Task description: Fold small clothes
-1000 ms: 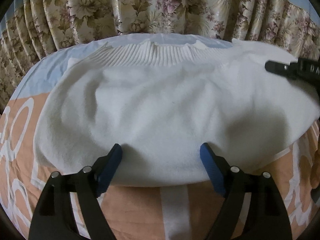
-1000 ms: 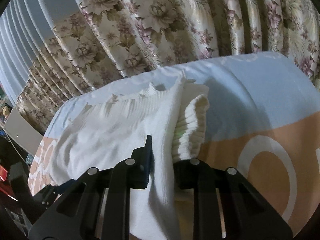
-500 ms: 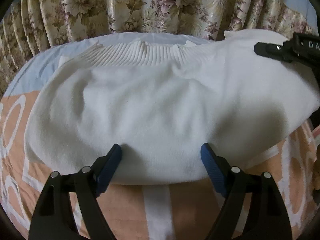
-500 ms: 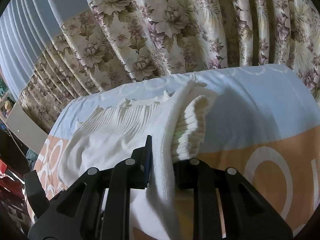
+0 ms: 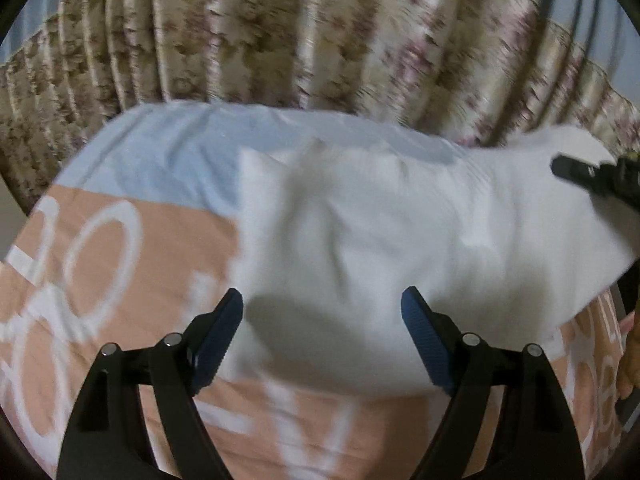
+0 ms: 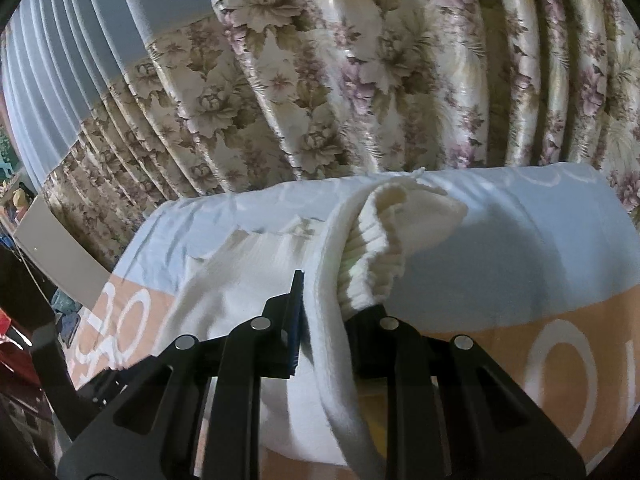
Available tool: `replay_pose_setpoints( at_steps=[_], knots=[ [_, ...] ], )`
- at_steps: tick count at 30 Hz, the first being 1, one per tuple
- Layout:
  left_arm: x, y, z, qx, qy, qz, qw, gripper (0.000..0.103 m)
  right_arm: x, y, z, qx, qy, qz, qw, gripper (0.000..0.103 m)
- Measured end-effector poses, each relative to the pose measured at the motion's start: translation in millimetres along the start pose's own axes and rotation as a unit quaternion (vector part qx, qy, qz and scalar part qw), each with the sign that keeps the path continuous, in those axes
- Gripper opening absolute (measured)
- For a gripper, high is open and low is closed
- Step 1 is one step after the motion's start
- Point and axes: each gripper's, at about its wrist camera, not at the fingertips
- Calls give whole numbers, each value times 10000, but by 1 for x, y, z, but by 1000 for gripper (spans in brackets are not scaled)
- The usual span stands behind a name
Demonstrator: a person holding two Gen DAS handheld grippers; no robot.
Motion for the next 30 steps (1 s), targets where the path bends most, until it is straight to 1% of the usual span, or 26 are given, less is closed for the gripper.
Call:
replay_pose_setpoints(
  at_steps=[4, 8, 11, 15, 18, 21, 23, 25, 26, 28, 30],
  knots=[
    [20, -5, 38, 294, -28, -78, 9995, 82, 3, 15, 31, 48, -8, -9, 10000, 19],
    [37, -6, 80, 655, 38, -174, 9977, 82, -2, 36, 64, -42, -73, -13, 10000, 19],
    [44, -4, 111, 895, 39, -177, 9958, 82, -12, 57, 92, -85, -108, 8, 9999, 19],
    [48, 1, 153, 1118, -71, -154, 9936, 82, -29, 82, 126, -96, -208, 105, 9997, 19],
    [45, 3, 181, 1219, -255, -124, 9921, 82, -43, 104, 154, -105, -466, 246, 9986, 19],
    [40, 4, 195, 1241, -332, -107, 9917, 82, -56, 122, 174, -97, -722, 426, 9964, 20],
    [35, 5, 198, 1238, -316, -77, 9918, 82, -63, 125, 180, -62, -823, 447, 9956, 21],
    [33, 7, 197, 1204, -319, -53, 9922, 82, -65, 122, 180, 44, -777, 432, 9960, 26],
    [33, 7, 197, 1186, -334, -41, 9924, 82, -64, 119, 178, 132, -726, 433, 9963, 30],
    [32, 6, 194, 1145, -372, -46, 9927, 82, -61, 109, 175, 391, -649, 390, 9964, 31],
    [35, 4, 189, 1085, -377, -66, 9934, 82, -58, 96, 173, 561, -608, 305, 9961, 36]
  ],
)
Point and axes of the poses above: each gripper's, at about its wrist camera, not at the fingertips, and y roughly the way its jaws point, z to its left, x to its top, and after that the axes turned 4 degrees about y, right-handed
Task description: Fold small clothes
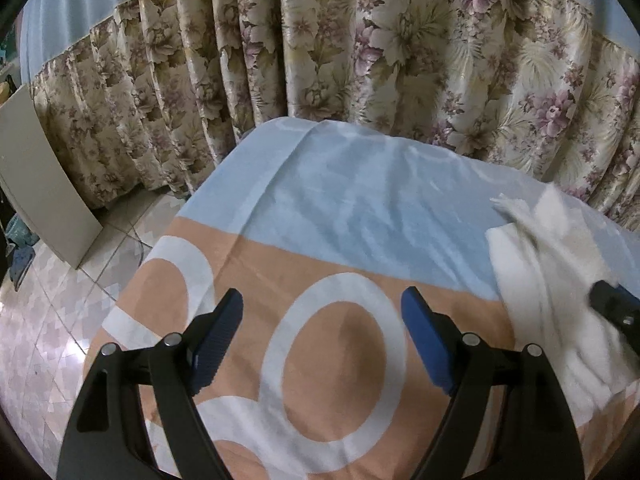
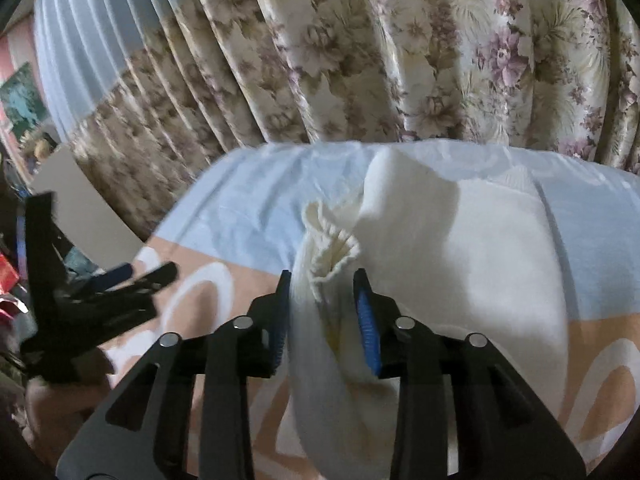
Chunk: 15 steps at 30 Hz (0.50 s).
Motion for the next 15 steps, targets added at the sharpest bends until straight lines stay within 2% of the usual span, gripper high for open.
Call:
replay_pose_setpoints(
  at_steps=[3, 5, 8, 15],
  knots=[
    [5, -11, -8, -51, 14, -104, 9999, 82, 3, -29, -6, 451, 202, -219, 9985, 48],
    [8, -20, -14, -133, -12, -175, 9998, 82, 6, -52, -12, 480, 241, -418, 9977, 49],
    [11, -35, -31, -343, 21, -240, 9991, 82, 8, -72, -28, 284, 317, -543, 9976, 50],
    [2, -80, -101, -1009, 449, -435, 9929, 82, -2, -96, -64, -40, 522, -597, 9968, 50]
  ],
)
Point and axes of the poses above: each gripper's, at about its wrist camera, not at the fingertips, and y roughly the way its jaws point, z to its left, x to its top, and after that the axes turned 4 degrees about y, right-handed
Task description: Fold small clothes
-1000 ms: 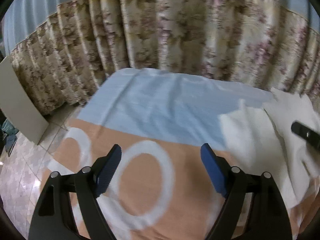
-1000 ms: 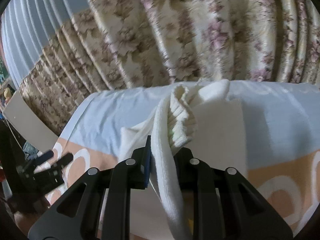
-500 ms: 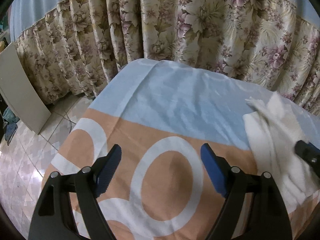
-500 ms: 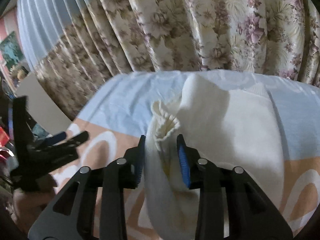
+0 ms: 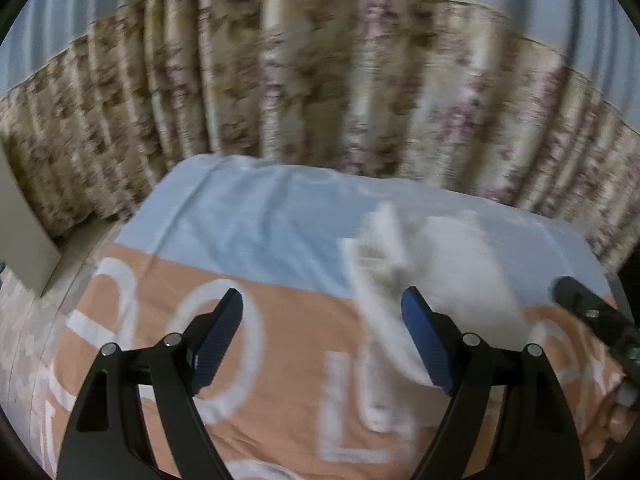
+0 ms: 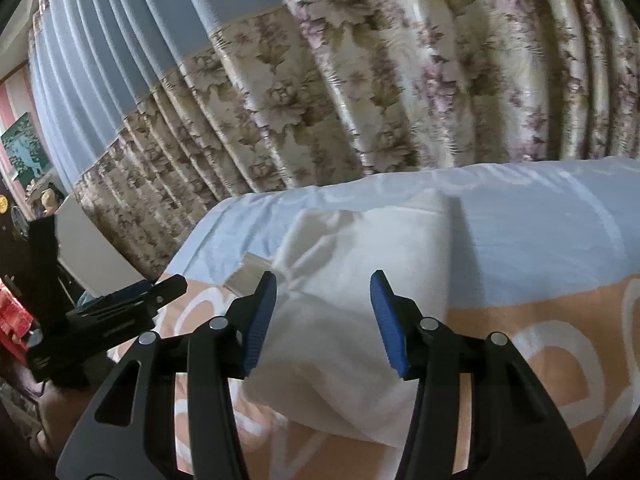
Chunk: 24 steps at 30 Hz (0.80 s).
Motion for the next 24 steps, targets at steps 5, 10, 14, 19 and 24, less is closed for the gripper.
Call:
replay_pose_setpoints(
  at_steps=[5, 10, 14, 19, 24],
  knots=[
    [-11, 1, -45, -226, 450, 55, 9987, 83, -9, -13, -15, -93, 43, 23, 9999, 50],
    [-23, 28, -50, -84, 453, 349, 9983, 82, -25, -11, -23, -211, -81, 250, 9994, 52],
    [-27, 36, -33, -28, 134, 428, 9990, 81, -54, -1, -31, -285, -250, 592, 9975, 52],
    [-28, 37, -35, 33, 297, 450, 9985, 81, -86, 10, -33, -312, -483, 850, 9947, 52],
    [-33, 45, -36, -81, 272, 583, 9979, 81, -93, 20, -22, -567, -752, 792, 9924, 52]
  ],
)
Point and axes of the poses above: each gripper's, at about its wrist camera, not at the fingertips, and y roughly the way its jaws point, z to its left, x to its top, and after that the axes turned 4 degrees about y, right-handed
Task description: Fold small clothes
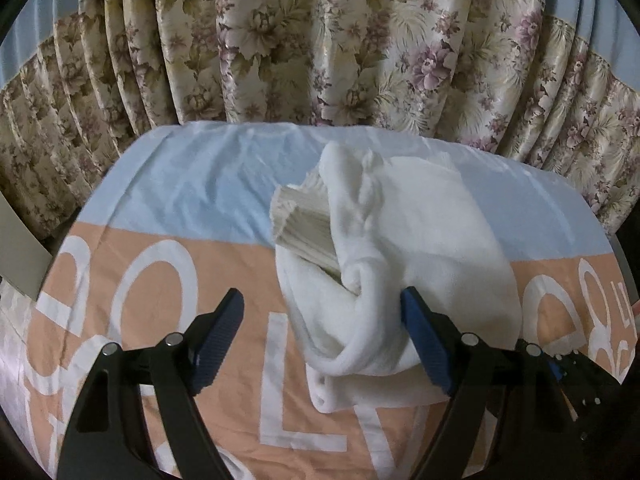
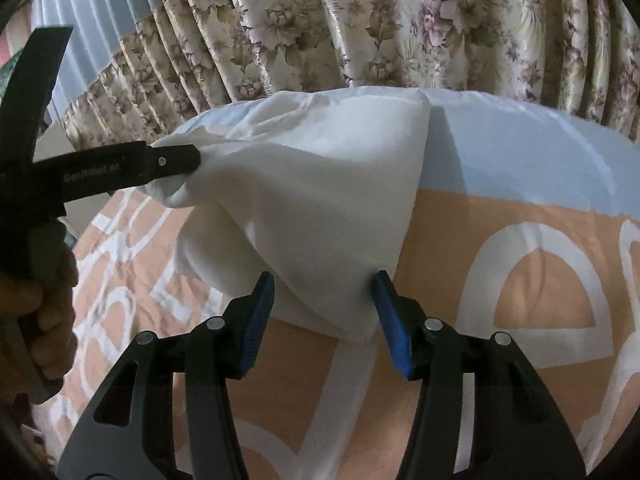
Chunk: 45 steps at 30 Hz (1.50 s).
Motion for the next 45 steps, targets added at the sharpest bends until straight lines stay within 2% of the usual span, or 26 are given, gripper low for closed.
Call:
replay_pose_setpoints(
  at_steps=[1, 2, 3, 4, 5, 7, 9, 11, 13, 16, 17, 18, 19, 20, 21, 25, 26, 27, 29, 31, 36, 41, 45],
  knots=[
    [-1, 3, -1, -14, 10, 44, 10000, 81, 0, 4, 1, -88, -24, -2, 10000, 49],
    [-3, 4, -1, -11, 15, 61, 10000, 81, 1, 9, -1, -165, -21, 29, 9999, 30],
    [-5, 6, -1, -52, 17, 96, 9999, 75, 2, 10, -4, -187, 39, 35, 9998, 20],
    [-6, 9, 0, -105, 8, 146, 9998, 62, 3, 10, -9, -137, 155, 14, 9998, 18],
    [-7, 10, 1, -139, -9, 192, 9997, 56, 4, 9, -14, -71, 231, 8, 9997, 15],
    [-12, 14, 3, -291, -69, 309, 9991, 29, 3, 3, -20, 10, 271, -44, 9996, 14],
    [-16, 11, 0, -409, -15, 314, 9987, 17, 2, -4, -23, 100, 279, -70, 9995, 13],
    [-22, 3, -4, -442, 50, 258, 9987, 14, 3, -17, -23, 109, 215, -164, 9996, 12],
    [-31, 1, -5, -503, -20, 296, 9983, 14, 3, -33, -25, 38, 96, -316, 9994, 11],
    [-49, 16, 6, -795, -550, 562, 9937, 21, -7, -23, -36, -47, 111, -101, 9999, 8],
    [-56, 18, 9, -731, -624, 555, 9938, 28, -12, -18, -39, -57, 144, -21, 9999, 8],
    [-59, 18, 11, -627, -610, 544, 9947, 39, -18, -13, -41, -59, 155, 55, 9998, 8],
    [-61, 18, 12, -533, -585, 506, 9956, 44, -21, -11, -41, -52, 149, 87, 9998, 8],
    [-62, 16, 13, -349, -480, 438, 9973, 55, -22, -10, -41, -23, 144, 92, 9999, 8],
    [-62, 15, 13, -276, -415, 398, 9980, 59, -23, -10, -41, 22, 139, 108, 9998, 9],
    [-57, 6, 9, -158, -124, 290, 9994, 60, -20, -14, -41, 181, 138, 117, 9997, 18],
    [-54, -1, 8, -146, -50, 264, 9995, 60, -20, -18, -43, 205, 167, 88, 9996, 23],
    [-54, -8, 8, -146, 6, 184, 9997, 61, -20, -23, -45, 297, 230, 83, 9993, 39],
    [-51, -25, 8, -82, 128, -8, 9999, 66, -19, -35, -47, 392, 287, -28, 9988, 54],
    [-45, -38, 9, -93, 137, -177, 9997, 74, -15, -48, -48, 376, 213, -144, 9990, 54],
    [-9, -51, 9, -192, 8, -472, 9987, 83, 10, -64, -50, 192, 122, -422, 9988, 64],
    [23, -16, 8, -196, -85, -279, 9994, 83, 42, -53, -54, 43, 68, -561, 9984, 67],
    [30, 14, 12, 23, -211, -140, 9997, 83, 61, -34, -60, -145, 133, -572, 9982, 69]
  ],
)
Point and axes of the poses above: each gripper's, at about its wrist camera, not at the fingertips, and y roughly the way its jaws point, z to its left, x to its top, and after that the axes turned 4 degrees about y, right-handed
